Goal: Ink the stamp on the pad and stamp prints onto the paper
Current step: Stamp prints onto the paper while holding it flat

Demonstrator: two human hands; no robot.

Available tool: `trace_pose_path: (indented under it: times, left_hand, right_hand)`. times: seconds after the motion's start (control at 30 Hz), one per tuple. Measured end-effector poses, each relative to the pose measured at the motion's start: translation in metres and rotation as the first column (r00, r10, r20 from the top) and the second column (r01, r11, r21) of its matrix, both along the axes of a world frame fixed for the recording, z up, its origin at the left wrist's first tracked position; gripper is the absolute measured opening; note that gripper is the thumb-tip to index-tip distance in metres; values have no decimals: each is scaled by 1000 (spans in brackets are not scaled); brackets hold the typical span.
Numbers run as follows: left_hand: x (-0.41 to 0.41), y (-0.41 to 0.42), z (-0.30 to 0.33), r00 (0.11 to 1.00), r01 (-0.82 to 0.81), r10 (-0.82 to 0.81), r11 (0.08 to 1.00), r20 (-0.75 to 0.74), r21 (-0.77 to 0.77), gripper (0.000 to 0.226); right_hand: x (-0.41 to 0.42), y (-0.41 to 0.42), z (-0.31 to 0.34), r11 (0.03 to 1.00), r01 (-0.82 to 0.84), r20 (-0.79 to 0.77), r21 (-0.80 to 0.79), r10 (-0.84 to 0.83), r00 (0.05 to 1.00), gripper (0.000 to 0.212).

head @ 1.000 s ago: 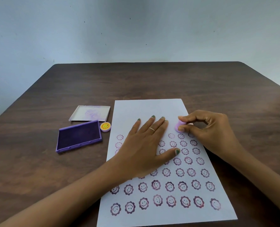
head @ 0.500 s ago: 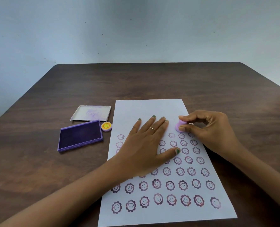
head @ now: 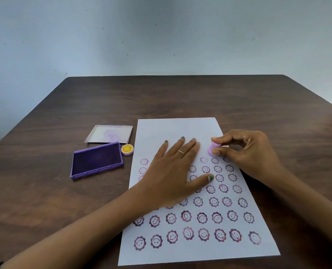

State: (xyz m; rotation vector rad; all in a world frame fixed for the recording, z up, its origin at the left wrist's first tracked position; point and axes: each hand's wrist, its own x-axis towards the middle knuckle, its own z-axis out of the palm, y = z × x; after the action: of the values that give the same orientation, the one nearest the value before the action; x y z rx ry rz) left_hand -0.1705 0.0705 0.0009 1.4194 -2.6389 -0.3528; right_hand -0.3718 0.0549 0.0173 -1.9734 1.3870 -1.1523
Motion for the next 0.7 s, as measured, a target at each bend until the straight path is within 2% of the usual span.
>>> trace_pose_path:
  times: [0.53, 0.6, 0.7]
  left_hand:
    - [1, 0, 1, 1000, 4, -4, 1000, -9, -11, 78]
    - [1, 0, 1, 1000, 6, -7, 1000, -16, -14, 78]
    - [1, 0, 1, 1000, 8, -8, 1000, -19, -3, 79]
  right_hand:
    - [-1, 2, -1, 1000, -12, 54, 21, 10, 998, 23]
    - [-1, 2, -4, 999, 8, 196, 44, -16, 980, 24]
    - [-8, 2, -3, 990, 136, 544, 25, -128, 829, 29]
